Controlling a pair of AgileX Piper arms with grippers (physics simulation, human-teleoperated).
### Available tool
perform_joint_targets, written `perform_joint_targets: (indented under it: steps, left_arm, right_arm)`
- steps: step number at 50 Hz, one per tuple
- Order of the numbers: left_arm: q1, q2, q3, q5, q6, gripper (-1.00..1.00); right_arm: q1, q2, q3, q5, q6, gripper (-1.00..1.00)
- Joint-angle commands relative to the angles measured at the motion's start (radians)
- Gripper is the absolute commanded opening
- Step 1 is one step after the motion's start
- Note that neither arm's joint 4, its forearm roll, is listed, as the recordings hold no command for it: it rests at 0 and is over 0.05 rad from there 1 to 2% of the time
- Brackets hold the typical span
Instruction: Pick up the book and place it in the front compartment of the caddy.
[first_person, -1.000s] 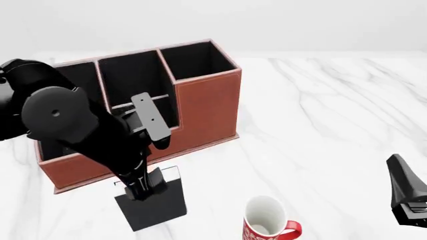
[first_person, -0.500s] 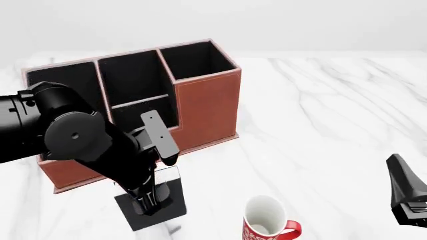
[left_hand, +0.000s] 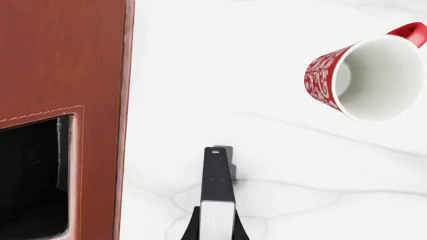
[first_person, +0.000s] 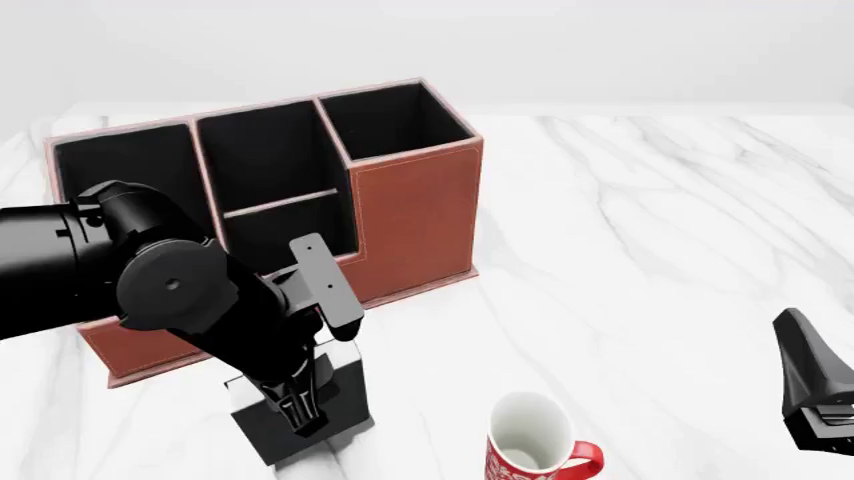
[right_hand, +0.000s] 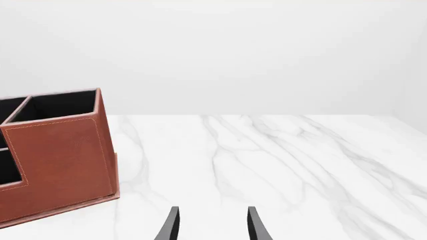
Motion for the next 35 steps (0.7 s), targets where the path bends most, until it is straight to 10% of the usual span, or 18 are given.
perform_joint_targets:
  steps: [1, 35]
  left_arm:
    - [0.029, 0.006, -0.022, 0.038, 0.055, -1.0]
    - [0.21, 0.004, -0.418, 0.413, 0.324, -1.0]
  right_arm:
    - [0.0, -0.001, 0.001, 0.0, 0.0, 1.0]
    - [0.0, -0.001, 0.001, 0.0, 0.0, 1.0]
